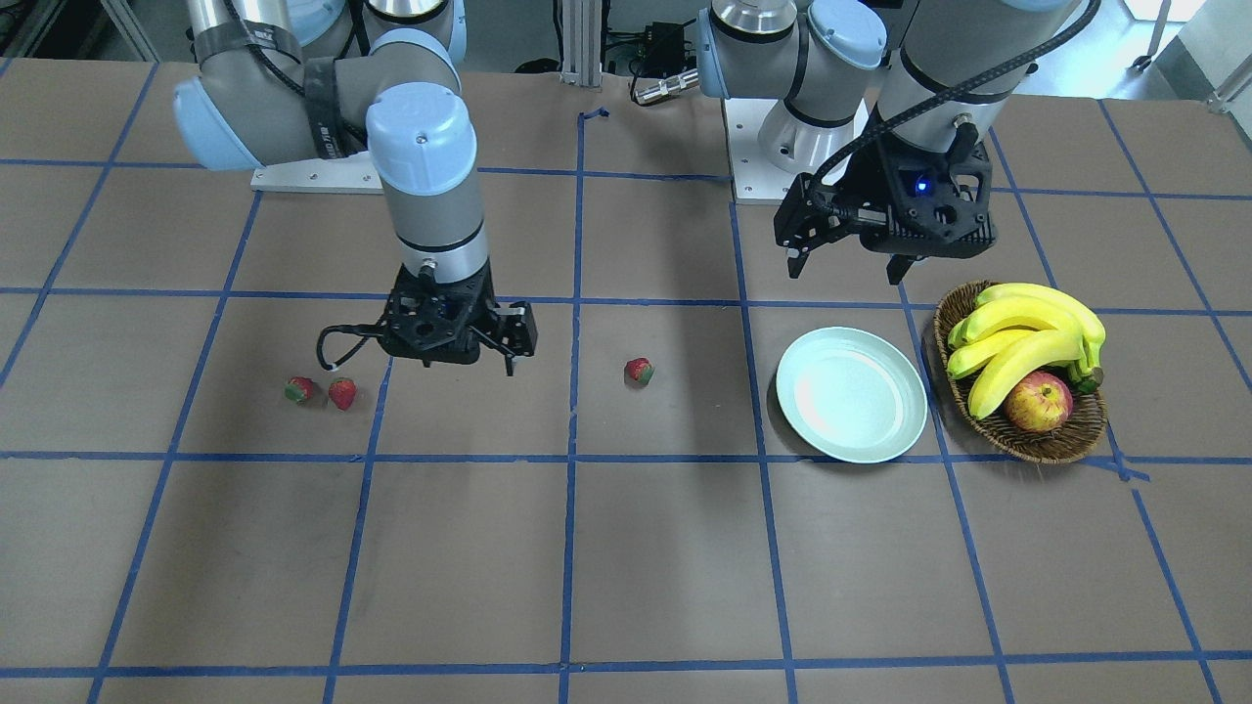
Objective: Collect all strawberries into plate
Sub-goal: 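Grasp a paired strawberry with the right gripper while the left reaches the released one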
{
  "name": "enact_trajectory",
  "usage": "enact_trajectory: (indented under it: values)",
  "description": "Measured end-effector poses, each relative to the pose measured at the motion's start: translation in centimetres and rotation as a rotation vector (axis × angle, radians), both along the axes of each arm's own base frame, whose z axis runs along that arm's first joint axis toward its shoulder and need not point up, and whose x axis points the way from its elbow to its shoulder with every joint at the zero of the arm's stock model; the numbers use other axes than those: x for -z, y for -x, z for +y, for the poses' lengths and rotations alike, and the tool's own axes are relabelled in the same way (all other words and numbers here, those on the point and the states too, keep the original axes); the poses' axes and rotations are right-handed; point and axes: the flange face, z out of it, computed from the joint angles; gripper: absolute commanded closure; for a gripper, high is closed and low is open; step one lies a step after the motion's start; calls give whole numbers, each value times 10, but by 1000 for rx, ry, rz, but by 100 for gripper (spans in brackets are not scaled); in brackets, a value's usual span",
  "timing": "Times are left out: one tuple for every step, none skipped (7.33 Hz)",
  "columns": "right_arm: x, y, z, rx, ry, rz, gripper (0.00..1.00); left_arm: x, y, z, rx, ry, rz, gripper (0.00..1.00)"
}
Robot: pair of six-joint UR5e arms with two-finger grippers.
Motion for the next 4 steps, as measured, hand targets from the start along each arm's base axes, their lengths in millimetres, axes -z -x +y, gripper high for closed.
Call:
enact_trajectory:
  values:
    - [9,30,1,-34,-26,46,6,15,7,1,-48,-3,5,0]
    - [19,57,0,-63,-55,69,7,33,22,2,-94,0,8,0]
    - [31,86,-2,-96,-82,73,8,54,44,4,-144,-4,12,0]
    - [45,112,-2,-110,-106,48,10,82,68,5,-220,-13,23,0]
